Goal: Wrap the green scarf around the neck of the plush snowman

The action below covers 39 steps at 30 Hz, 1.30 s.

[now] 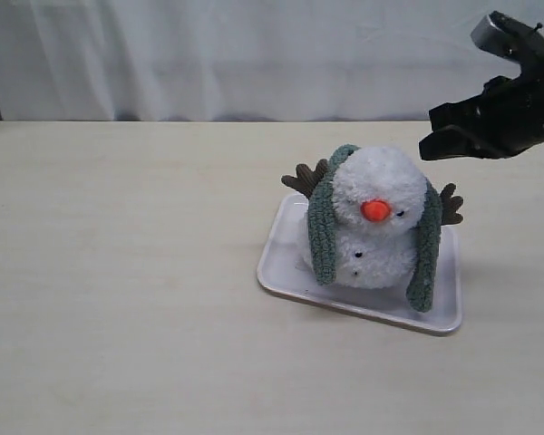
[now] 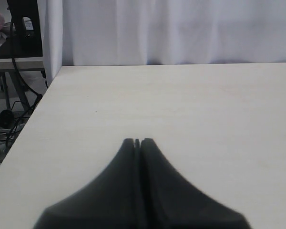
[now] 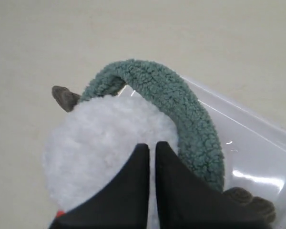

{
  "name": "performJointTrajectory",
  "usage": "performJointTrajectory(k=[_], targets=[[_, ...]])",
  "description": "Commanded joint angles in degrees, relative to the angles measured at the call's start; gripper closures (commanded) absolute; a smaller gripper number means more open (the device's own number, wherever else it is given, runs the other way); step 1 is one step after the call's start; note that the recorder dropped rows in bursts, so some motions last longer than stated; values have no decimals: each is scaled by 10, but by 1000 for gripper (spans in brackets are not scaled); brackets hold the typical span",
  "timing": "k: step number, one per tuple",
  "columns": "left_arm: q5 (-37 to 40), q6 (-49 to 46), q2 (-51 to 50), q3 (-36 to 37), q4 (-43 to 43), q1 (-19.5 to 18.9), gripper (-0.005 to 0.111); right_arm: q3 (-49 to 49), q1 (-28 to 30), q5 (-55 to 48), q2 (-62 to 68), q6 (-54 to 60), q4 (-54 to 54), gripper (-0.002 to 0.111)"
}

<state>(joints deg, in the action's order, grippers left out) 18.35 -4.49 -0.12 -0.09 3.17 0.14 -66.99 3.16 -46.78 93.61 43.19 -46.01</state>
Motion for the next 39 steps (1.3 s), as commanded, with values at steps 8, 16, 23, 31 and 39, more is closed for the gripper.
performJointTrajectory(k=[8, 16, 23, 31, 39], targets=[[-7, 3, 1, 1, -1, 3, 107, 11, 0, 11, -14, -135, 169, 104], [-7, 3, 1, 1, -1, 3, 107, 23, 0, 31, -14, -119, 139, 104], [-7, 3, 1, 1, -1, 3, 107, 32, -37, 61, 15, -119, 143, 104], [-7, 3, 1, 1, -1, 3, 107, 31, -80, 86, 49, -131, 172, 104], [-7, 3, 1, 1, -1, 3, 107, 31, -80, 90, 26, -131, 172, 104]])
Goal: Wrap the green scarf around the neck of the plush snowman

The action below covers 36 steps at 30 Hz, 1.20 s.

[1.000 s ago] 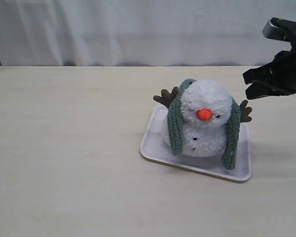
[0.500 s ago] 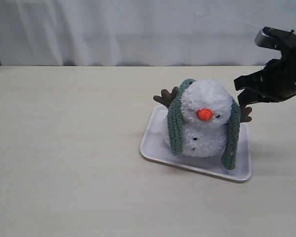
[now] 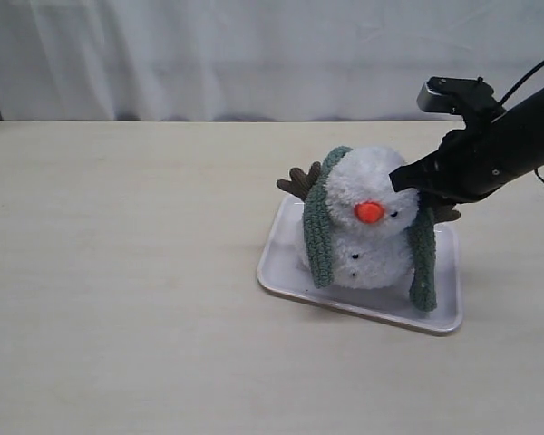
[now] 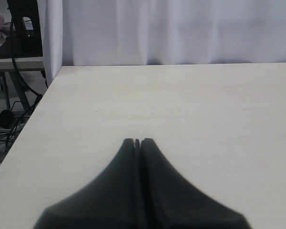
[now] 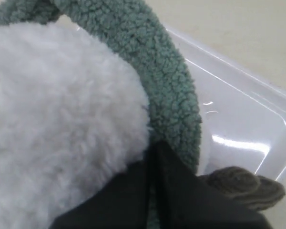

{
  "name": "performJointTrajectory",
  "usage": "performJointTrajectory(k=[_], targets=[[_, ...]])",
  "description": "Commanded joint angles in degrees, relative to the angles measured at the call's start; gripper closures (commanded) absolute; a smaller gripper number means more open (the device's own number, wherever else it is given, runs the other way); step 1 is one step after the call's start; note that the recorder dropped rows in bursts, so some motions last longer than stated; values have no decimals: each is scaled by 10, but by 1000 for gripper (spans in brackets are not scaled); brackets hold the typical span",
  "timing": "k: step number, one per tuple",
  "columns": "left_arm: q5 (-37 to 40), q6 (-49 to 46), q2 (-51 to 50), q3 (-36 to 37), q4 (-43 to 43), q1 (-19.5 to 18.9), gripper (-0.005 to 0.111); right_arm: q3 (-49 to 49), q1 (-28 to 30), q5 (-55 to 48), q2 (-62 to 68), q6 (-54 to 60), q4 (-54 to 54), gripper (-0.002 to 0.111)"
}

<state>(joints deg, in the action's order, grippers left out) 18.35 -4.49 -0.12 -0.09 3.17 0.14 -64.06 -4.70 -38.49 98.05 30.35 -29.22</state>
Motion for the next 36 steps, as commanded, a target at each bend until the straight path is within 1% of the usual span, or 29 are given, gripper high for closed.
performJointTrajectory(k=[1, 8, 10, 12, 14, 16, 21, 23, 28, 32, 36], targets=[[-7, 3, 1, 1, -1, 3, 107, 2, -2, 8, -24, -2, 4, 104], [-7, 3, 1, 1, -1, 3, 107, 2, -2, 12, -67, -2, 8, 104], [-7, 3, 1, 1, -1, 3, 107, 2, -2, 6, -83, 15, -2, 104], [-7, 3, 1, 1, -1, 3, 107, -4, -15, -4, -103, 53, -14, 104], [-7, 3, 1, 1, -1, 3, 107, -15, -29, -8, -122, 49, -7, 103], [-7, 3, 1, 1, -1, 3, 107, -24, -37, -12, -138, 31, 0, 96], [-7, 3, 1, 1, -1, 3, 107, -42, -42, -82, -168, 17, -1, 73], [-7, 3, 1, 1, -1, 3, 107, -43, -42, -106, -181, 5, 8, 69], [-7, 3, 1, 1, -1, 3, 107, -43, -51, -146, -216, -18, 18, 69], [-7, 3, 1, 1, -1, 3, 107, -43, -95, -167, -237, -43, 25, 69], [-7, 3, 1, 1, -1, 3, 107, -35, -171, -171, -242, -129, 99, 69]])
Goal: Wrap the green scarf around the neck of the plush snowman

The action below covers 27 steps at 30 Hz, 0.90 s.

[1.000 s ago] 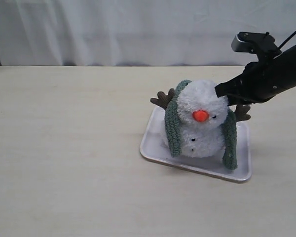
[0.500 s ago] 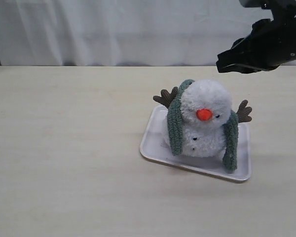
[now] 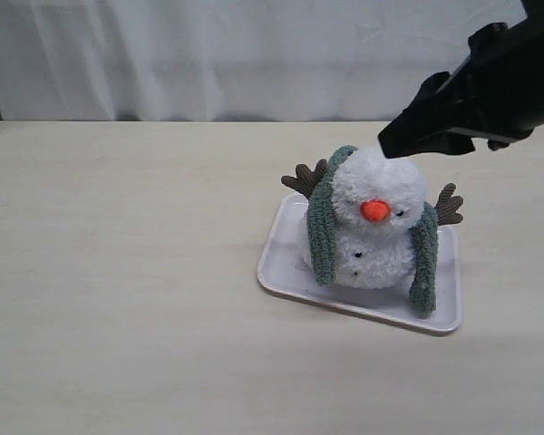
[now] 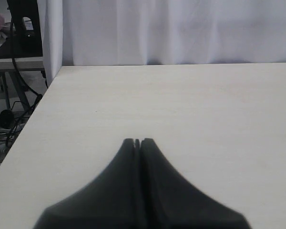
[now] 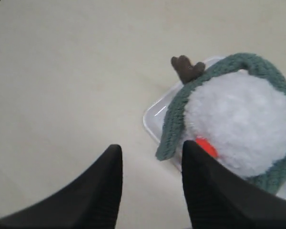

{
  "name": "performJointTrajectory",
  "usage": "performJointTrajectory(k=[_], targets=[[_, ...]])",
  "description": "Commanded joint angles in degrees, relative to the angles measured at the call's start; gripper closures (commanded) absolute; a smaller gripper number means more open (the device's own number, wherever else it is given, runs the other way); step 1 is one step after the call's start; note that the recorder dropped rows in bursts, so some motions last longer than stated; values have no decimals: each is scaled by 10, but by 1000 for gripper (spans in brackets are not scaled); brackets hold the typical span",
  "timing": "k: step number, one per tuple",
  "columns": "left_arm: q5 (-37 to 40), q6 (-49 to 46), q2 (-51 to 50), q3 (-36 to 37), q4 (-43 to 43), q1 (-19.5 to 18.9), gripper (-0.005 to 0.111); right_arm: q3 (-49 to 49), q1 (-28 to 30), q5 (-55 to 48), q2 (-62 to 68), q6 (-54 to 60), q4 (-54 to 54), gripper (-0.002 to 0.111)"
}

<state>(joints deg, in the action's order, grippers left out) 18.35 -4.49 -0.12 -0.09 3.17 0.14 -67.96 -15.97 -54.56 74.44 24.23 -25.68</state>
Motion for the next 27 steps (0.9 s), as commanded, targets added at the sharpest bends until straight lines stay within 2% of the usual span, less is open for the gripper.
performJointTrajectory(k=[1, 6, 10, 15, 18, 21, 27], targets=[[-7, 3, 1, 1, -1, 3, 107, 12, -79, -6, -6, -92, 88, 67], [-7, 3, 1, 1, -1, 3, 107, 69, -159, 69, -5, -220, 161, 49], [-7, 3, 1, 1, -1, 3, 107, 118, -188, 132, -5, -251, 161, 49], [-7, 3, 1, 1, -1, 3, 107, 183, -188, 240, -5, -260, 163, 49], [-7, 3, 1, 1, -1, 3, 107, 236, -188, 351, 19, -260, 163, 47], [-7, 3, 1, 1, -1, 3, 107, 242, -187, 384, 60, -260, 163, 42], [-7, 3, 1, 1, -1, 3, 107, 242, -187, 441, 148, -278, 163, 41]])
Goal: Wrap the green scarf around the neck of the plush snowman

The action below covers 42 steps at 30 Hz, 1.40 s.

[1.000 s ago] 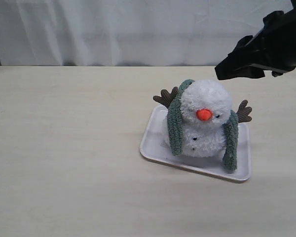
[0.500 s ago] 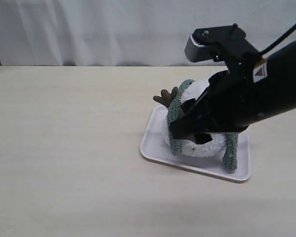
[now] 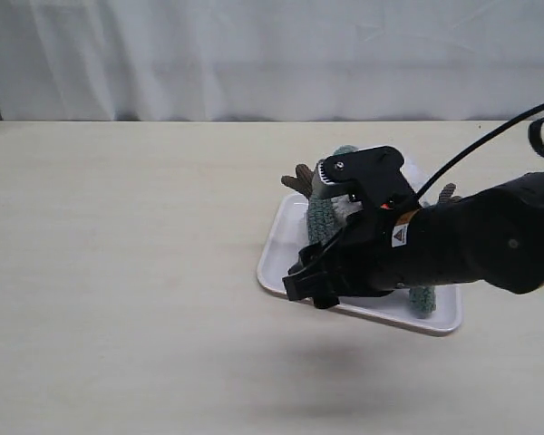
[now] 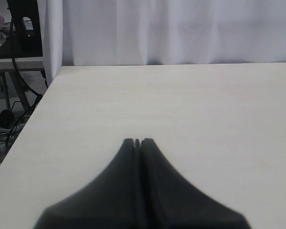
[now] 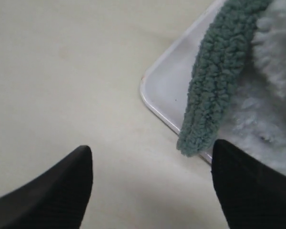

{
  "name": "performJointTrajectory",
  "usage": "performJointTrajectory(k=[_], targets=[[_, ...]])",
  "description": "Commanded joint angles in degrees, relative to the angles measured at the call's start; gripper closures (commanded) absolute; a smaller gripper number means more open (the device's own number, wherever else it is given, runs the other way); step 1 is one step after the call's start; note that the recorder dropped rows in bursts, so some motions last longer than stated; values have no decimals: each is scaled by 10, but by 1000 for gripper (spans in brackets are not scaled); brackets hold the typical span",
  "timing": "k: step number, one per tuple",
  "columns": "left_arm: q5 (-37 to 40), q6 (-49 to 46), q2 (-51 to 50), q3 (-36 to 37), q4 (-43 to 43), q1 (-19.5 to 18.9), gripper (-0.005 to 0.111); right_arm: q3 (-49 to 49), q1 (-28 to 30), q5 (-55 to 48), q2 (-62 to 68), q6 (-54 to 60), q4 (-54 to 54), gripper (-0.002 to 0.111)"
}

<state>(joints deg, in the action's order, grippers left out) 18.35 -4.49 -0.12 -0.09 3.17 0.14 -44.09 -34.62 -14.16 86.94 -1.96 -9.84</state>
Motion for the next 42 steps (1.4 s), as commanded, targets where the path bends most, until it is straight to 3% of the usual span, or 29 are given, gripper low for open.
performJointTrajectory(k=[1, 7, 42], targets=[[-7, 3, 1, 1, -1, 3, 107, 3, 0, 45, 31, -20, 5, 39], [-7, 3, 1, 1, -1, 3, 107, 2, 18, 62, 42, -85, 1, 38], [-7, 3, 1, 1, -1, 3, 107, 2, 32, 125, 109, -85, -36, 41]])
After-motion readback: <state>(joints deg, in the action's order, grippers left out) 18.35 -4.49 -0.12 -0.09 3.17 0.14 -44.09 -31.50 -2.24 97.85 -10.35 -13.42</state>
